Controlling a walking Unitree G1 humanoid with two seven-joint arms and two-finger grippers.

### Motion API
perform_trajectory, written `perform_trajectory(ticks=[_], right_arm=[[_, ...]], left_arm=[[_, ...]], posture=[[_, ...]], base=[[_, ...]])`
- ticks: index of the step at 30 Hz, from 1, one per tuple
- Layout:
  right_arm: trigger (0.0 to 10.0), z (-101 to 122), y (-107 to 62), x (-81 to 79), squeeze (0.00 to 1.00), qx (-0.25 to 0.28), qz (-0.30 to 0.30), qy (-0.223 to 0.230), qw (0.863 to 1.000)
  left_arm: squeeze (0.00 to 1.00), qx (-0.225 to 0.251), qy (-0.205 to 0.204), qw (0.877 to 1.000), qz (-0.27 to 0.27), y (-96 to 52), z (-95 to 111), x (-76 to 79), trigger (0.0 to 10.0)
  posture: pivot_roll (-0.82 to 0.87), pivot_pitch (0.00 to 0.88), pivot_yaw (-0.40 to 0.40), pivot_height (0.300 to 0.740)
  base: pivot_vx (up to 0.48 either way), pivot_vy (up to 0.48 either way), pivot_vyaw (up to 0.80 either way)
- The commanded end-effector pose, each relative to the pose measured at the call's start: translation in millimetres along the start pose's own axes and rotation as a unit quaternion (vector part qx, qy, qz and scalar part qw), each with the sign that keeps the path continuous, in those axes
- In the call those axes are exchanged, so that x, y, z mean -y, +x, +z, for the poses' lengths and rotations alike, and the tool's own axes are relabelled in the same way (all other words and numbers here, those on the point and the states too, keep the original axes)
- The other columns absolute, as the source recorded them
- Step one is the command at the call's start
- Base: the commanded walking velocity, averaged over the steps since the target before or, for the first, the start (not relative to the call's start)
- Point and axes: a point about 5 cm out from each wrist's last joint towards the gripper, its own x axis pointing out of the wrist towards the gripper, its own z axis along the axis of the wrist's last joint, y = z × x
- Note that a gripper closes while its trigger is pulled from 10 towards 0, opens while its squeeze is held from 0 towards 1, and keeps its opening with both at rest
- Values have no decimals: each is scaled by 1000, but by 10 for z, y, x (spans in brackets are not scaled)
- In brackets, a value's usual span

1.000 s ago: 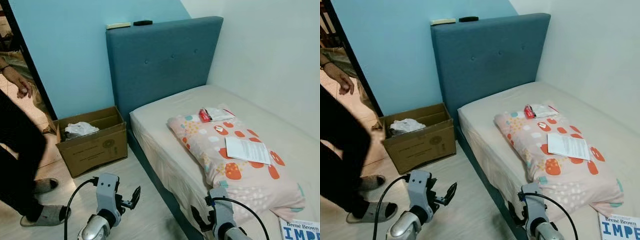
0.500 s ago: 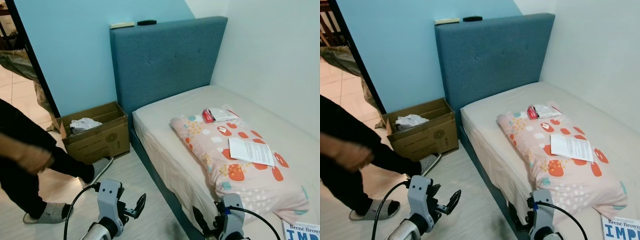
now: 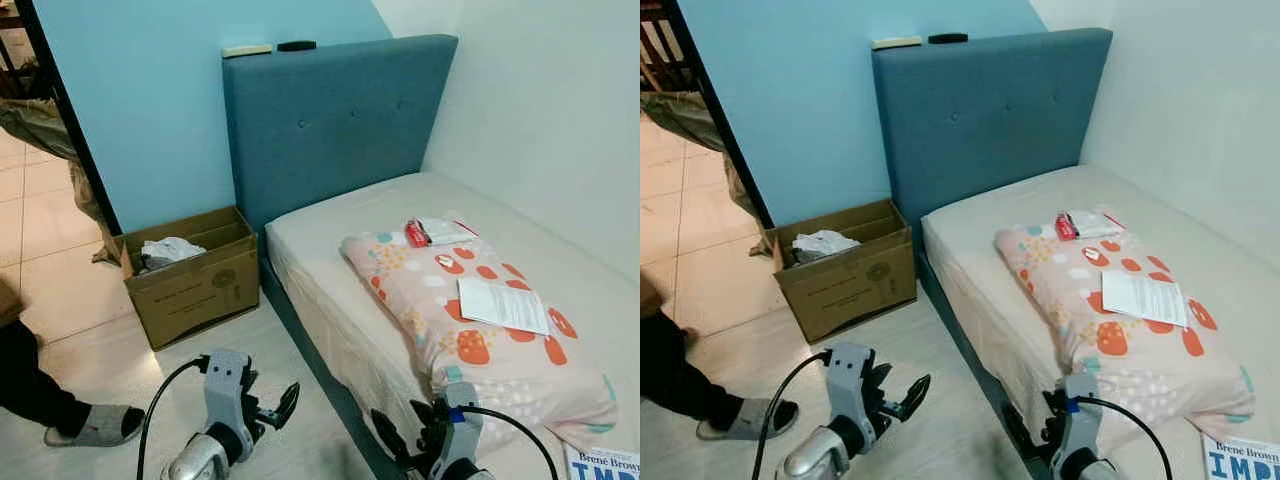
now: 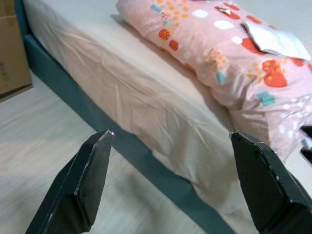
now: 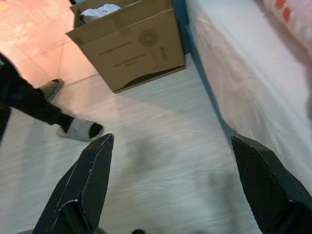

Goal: Clean up the room

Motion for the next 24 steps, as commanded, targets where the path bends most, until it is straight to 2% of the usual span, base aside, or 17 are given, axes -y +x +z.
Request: perform_trajectory(ticks=[1,10,16,20,21,22,23,24], right_arm=[[10000,-23,-10,-25,0,-11,14,12,1000],[10000,-12,-15,-57,0,-14,29,16,999],[10000,-21,-10,-37,0,-19,26,33,999],[10000,-17,-16,-25,0,-20,21,44,999],[10000,-19,-20,-25,0,-22,21,48,998],[10000,-20,-22,-24,0,-23,20,49,998],[10000,-20,-23,-25,1000,-23,21,50,998],[10000,-24,-24,-24,1000,-24,23,50,998]], left_arm=[[0,-13,-11,1000,5,-17,-38,-37,10000],[0,-13,-11,1000,11,-25,-29,-58,10000],[0,-24,-11,1000,-7,8,-49,-37,10000],[0,-24,-29,999,-3,7,-58,-41,10000],[1000,-22,-30,999,-3,5,-47,-44,10000],[1000,-21,-31,999,-3,3,-40,-46,10000],[1000,-20,-31,999,-3,3,-35,-47,10000],[1000,-19,-31,999,-4,3,-28,-44,10000]], posture=[[14,18,-91,726],[14,21,-87,726],[13,18,-83,726],[8,16,-81,726],[9,14,-80,726],[9,14,-80,726],[9,14,-80,726],[18,20,-82,726]], base=[[0,0,0],[0,0,0],[0,0,0],[0,0,0],[0,0,0],[0,0,0],[0,0,0],[0,0,0]])
